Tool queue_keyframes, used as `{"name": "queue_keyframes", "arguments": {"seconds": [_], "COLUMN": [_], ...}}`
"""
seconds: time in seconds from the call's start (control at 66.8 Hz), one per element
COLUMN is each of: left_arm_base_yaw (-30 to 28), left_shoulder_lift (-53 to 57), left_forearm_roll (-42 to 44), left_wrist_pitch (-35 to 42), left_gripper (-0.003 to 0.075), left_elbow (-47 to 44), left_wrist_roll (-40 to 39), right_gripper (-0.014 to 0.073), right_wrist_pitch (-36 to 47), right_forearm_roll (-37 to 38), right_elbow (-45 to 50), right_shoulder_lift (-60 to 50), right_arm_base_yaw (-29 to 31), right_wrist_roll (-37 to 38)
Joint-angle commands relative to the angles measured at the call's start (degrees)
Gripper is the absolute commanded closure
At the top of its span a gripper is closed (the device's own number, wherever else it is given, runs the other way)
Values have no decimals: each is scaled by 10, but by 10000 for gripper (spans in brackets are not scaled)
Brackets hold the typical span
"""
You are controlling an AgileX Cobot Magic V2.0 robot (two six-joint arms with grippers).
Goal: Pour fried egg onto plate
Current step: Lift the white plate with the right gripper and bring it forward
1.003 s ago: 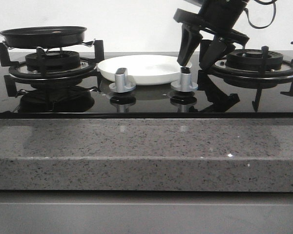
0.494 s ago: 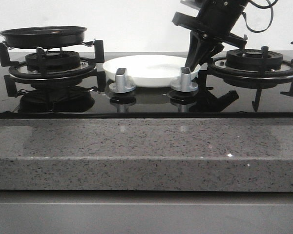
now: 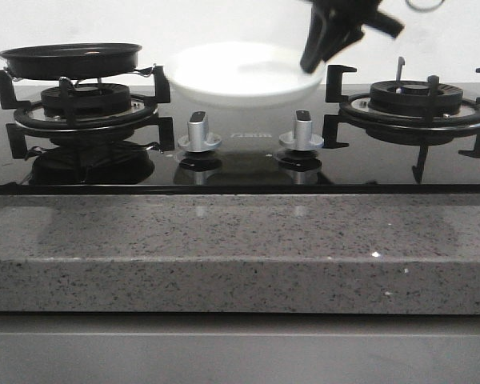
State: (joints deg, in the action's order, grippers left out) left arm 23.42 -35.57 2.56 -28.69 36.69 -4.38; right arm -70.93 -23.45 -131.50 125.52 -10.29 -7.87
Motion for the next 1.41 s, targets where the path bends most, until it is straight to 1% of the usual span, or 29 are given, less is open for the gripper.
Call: {"name": "queue_keyframes", "arguments": {"seconds": [0.0, 0.135, 0.269, 0.389, 0.569, 0.734, 0.883, 1.018, 1.392], "left_arm_base_yaw": [3, 3, 3, 3, 3, 3, 3, 3, 3], "left_shoulder_lift": [-2, -2, -2, -2, -2, -2, -2, -2, -2], "left_forearm_roll": [1, 1, 4, 5, 7, 7, 7, 7, 7], "left_wrist_pitch": [32, 30, 30, 30, 30, 30, 30, 31, 31], "left_gripper": [292, 292, 292, 292, 292, 292, 292, 292, 292], "left_elbow": [15, 15, 15, 15, 15, 15, 15, 15, 15], "left_wrist_roll": [-1, -1, -1, -1, -1, -1, -1, -1, -1], "right_gripper": [659, 659, 661, 661, 661, 661, 661, 661, 661], "right_wrist_pitch": [1, -26, -16, 20, 92, 144, 185, 223, 246], "right_forearm_roll": [-21, -21, -16, -5, -6, -12, -12, -16, -17], "right_elbow": [-28, -16, 45, 127, 292, 414, 484, 523, 531], "right_shoulder_lift": [-77, -136, -199, -261, -355, -401, -402, -394, -342], "right_arm_base_yaw": [2, -3, -21, -37, -57, -57, -57, -57, -57], "right_wrist_roll": [-1, -1, -1, -1, -1, -1, -1, -1, -1]}}
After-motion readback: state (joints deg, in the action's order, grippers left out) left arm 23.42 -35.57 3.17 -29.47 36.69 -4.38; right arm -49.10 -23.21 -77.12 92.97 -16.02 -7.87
